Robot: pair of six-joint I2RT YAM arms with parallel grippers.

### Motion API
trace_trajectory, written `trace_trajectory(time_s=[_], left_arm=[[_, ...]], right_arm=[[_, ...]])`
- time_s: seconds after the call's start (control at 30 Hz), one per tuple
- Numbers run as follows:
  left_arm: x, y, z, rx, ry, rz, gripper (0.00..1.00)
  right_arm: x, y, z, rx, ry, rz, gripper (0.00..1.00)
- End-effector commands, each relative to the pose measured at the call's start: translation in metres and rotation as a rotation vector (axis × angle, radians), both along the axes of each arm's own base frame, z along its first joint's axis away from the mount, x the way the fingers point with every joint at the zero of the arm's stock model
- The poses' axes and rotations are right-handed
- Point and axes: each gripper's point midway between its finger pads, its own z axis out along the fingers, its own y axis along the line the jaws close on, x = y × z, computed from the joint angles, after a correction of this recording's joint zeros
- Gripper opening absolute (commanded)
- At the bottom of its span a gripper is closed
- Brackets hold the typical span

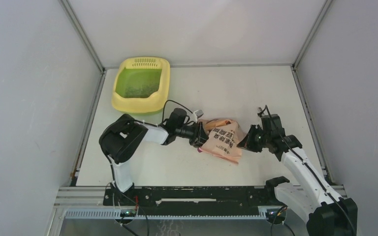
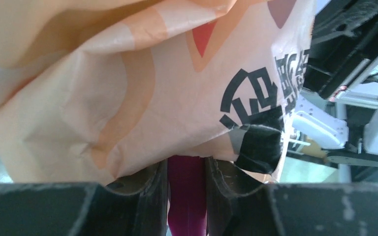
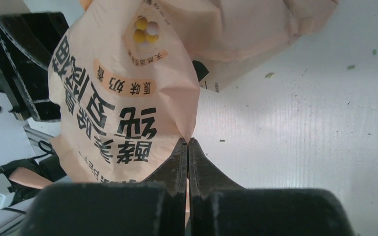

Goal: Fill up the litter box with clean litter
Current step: 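Scoop the cat litter from the cat litter bag.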

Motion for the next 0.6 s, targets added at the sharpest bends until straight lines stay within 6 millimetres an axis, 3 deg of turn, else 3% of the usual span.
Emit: trace_trajectory(time_s=[0.0, 0.23, 0.47, 0.57], left_arm=[[0.013, -0.008, 0.035, -0.237, -0.082, 0.068, 0.0], [-0.004, 0.015, 0.029, -0.288, -0.038, 0.13, 0.0], [-0.016, 0.033, 0.026, -0.26, -0.062, 0.176, 0.0], [-0.02, 0.043, 0.009, -0.145, -0.076, 0.196, 0.0]], right_arm=[[0.027, -0.003, 0.017, 0.045, -0.068, -0.041, 0.0], [0.055, -0.032, 0.016, 0.024, -0.078, -0.166, 0.0], [0.079, -0.047, 0.017, 0.014, -0.085, -0.225, 0.0], [0.088, -0.047, 0.016, 0.023, -0.082, -0.238, 0.0]])
